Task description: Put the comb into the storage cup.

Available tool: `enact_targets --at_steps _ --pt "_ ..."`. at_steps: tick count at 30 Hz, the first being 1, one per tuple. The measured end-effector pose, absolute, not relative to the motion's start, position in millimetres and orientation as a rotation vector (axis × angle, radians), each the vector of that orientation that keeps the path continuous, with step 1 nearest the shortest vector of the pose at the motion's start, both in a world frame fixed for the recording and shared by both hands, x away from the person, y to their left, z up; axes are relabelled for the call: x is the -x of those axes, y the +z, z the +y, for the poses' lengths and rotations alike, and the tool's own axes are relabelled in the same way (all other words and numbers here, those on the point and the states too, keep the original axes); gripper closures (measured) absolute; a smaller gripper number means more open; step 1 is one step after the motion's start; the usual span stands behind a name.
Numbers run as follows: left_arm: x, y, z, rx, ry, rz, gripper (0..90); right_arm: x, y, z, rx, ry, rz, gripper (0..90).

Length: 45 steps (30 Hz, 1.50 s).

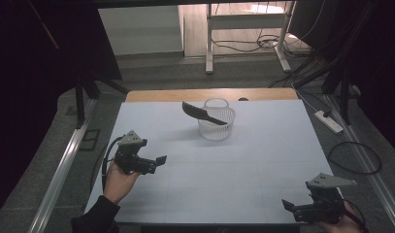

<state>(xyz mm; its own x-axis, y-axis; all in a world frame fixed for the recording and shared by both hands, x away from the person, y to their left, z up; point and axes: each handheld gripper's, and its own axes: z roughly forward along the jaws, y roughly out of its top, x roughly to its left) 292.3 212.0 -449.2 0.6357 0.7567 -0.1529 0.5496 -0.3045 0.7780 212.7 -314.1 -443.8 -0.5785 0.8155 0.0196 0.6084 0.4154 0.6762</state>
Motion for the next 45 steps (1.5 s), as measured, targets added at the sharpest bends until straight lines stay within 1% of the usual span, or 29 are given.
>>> enact_targets --at_steps 11,38,45 --pt "-280 -451 220 -2.003 0.302 1.036 0.0 -213 -444 -314 -1.230 0.931 2.361 0.0" --pt "-244 -452 247 -1.925 0.296 1.075 0.0 -212 -444 -313 -1.223 0.921 2.354 0.0" --pt "-233 -452 251 -1.928 0.309 1.077 0.0 -212 -443 -313 -1.222 0.920 2.350 0.0"
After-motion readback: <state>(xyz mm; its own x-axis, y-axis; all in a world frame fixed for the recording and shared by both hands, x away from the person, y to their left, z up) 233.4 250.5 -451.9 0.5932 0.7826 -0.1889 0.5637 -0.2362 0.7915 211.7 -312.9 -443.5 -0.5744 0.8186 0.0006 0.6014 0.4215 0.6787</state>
